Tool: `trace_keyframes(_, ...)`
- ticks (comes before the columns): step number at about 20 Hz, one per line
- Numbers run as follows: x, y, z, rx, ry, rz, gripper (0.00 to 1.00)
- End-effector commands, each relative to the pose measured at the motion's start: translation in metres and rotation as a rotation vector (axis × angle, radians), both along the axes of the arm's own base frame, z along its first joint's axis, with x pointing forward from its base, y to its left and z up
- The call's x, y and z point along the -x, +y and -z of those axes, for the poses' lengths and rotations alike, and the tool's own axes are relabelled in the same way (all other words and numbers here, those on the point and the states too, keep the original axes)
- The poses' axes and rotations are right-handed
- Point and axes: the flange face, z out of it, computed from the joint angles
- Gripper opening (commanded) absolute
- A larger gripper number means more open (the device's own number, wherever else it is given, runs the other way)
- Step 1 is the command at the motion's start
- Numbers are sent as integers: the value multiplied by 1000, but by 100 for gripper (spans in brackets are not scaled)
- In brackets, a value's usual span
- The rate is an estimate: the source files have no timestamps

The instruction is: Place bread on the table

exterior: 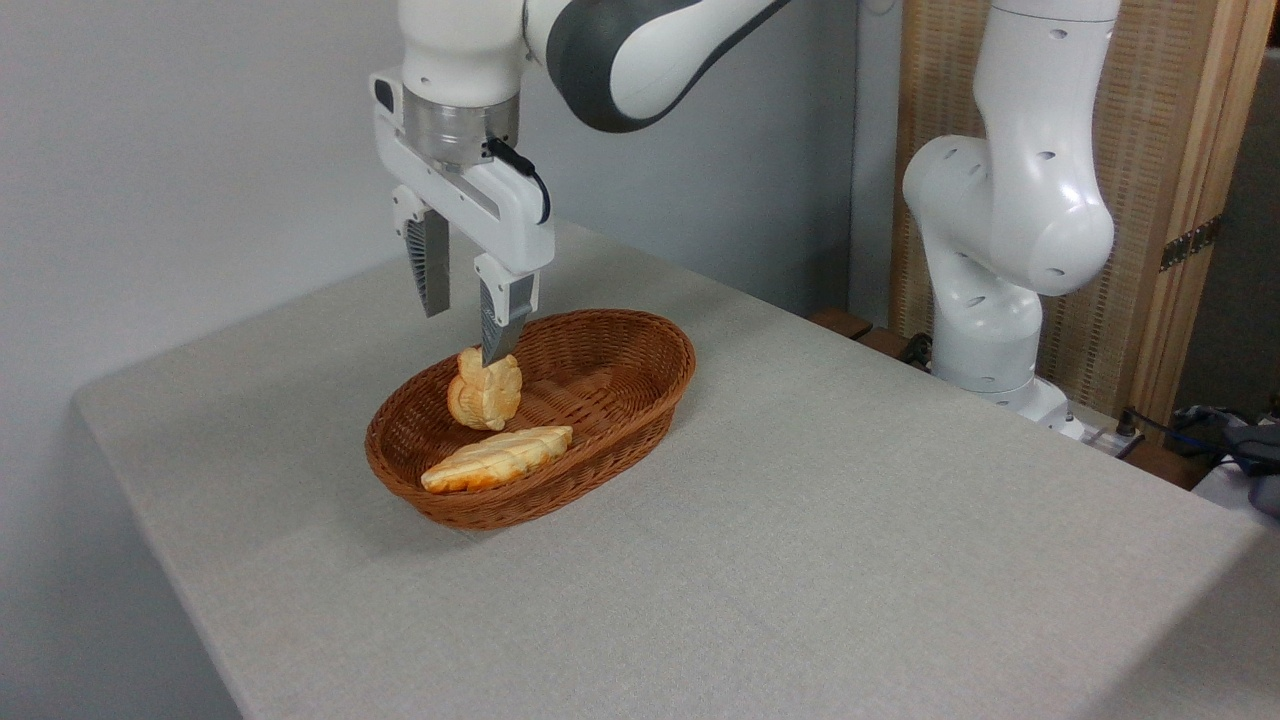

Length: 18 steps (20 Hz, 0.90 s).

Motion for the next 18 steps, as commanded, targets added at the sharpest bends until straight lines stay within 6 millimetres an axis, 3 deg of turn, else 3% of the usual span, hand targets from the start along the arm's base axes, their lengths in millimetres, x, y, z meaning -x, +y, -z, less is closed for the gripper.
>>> trace_keyframes(1, 2, -13, 10, 28, 55, -145, 100)
trace_keyframes(10, -6, -17, 45, -7, 148, -298, 100)
trace_keyframes(16, -6, -20, 54, -26, 162, -309, 100)
trace_keyframes(18, -5, -33, 66, -44, 180, -287, 100)
